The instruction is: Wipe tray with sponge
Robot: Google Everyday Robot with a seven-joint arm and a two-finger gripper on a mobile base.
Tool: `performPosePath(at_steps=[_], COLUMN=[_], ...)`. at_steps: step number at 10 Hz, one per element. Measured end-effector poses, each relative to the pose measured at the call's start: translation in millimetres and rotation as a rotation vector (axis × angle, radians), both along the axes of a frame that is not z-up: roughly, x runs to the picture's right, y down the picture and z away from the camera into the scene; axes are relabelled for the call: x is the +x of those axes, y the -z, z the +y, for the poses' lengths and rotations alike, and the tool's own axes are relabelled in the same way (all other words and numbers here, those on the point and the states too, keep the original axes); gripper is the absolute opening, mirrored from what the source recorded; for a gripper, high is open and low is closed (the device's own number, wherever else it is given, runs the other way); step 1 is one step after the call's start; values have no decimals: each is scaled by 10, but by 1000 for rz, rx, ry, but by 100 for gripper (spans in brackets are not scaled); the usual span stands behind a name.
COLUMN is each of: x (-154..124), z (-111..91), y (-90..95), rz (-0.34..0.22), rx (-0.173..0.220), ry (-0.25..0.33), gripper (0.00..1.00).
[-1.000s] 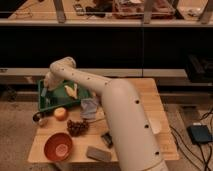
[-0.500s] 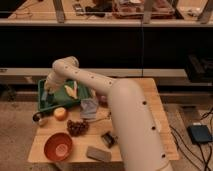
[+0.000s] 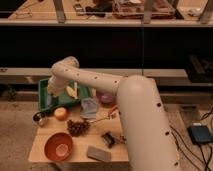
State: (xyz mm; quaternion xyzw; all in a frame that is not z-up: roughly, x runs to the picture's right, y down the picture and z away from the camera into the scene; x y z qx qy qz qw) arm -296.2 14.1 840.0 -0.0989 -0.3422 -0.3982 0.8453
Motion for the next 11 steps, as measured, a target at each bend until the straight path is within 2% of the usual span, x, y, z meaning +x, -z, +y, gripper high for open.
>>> performPosePath(at_steps=[3,7,9,11], x=[162,381,328,145], z=[-55,-367,-453,-521], y=[-124,-374,-487,-596], rz=[57,124,129,122], rx=[17,54,59,62], ry=[-19,-76,-99,-116], gripper=[0,0,0,0])
